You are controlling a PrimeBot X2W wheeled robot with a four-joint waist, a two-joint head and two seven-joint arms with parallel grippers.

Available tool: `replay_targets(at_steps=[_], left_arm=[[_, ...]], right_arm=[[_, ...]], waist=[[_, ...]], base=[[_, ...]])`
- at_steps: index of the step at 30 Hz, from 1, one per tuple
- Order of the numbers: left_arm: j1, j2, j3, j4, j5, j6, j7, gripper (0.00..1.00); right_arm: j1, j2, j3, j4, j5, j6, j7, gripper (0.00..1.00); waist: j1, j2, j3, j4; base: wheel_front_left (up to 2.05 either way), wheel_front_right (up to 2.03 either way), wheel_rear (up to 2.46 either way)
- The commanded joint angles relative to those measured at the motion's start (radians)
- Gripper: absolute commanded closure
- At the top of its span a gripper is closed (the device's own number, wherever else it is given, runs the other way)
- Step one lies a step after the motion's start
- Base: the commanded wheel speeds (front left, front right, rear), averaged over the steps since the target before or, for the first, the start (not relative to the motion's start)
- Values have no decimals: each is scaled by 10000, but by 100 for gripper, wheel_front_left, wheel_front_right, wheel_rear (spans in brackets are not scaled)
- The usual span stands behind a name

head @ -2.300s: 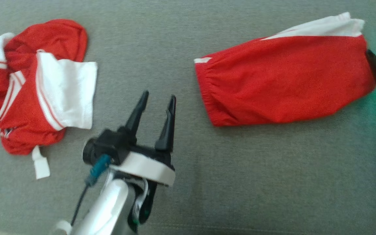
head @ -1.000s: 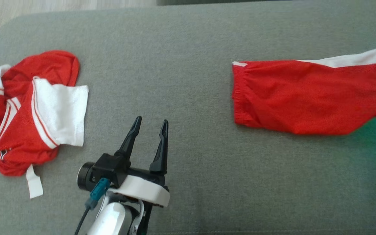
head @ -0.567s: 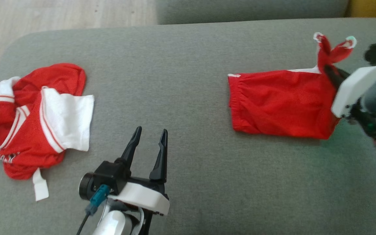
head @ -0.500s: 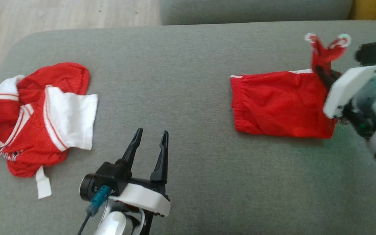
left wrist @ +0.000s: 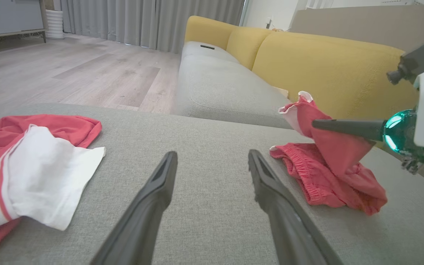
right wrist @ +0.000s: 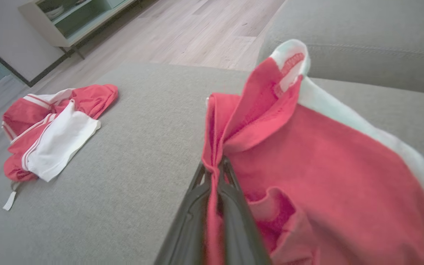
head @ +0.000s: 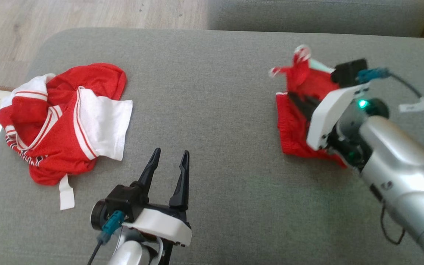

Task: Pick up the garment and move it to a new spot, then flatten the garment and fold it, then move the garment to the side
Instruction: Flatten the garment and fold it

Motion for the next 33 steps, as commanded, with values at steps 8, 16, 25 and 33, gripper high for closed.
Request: replay_targets(at_steps=[8, 16, 25, 33], left_arm=[[-16, -7, 356, -212, -45, 83, -63, 0], [373, -7, 676, -158, 149, 42, -63, 0], [832, -7, 1172, -212, 334, -30, -63, 0], [1633, -7, 2041, -343, 278, 156, -63, 0]], right_arm=[[581, -131, -557, -961, 255, 67, -820, 0], [1694, -1423, -1407, -1737, 245, 67, -1913, 0], [3245, -1795, -2298, -1863, -12, 67, -3270, 0], [4812, -1463, -2531, -2319, -1209, 67, -4462, 0]], waist=[[0, 0, -240, -122], [0, 0, -781, -752], [0, 0, -1410, -1379], [0, 0, -2031, -1879]], base=[[0, 0, 0], [0, 0, 0], [0, 0, 0], [0, 0, 0]])
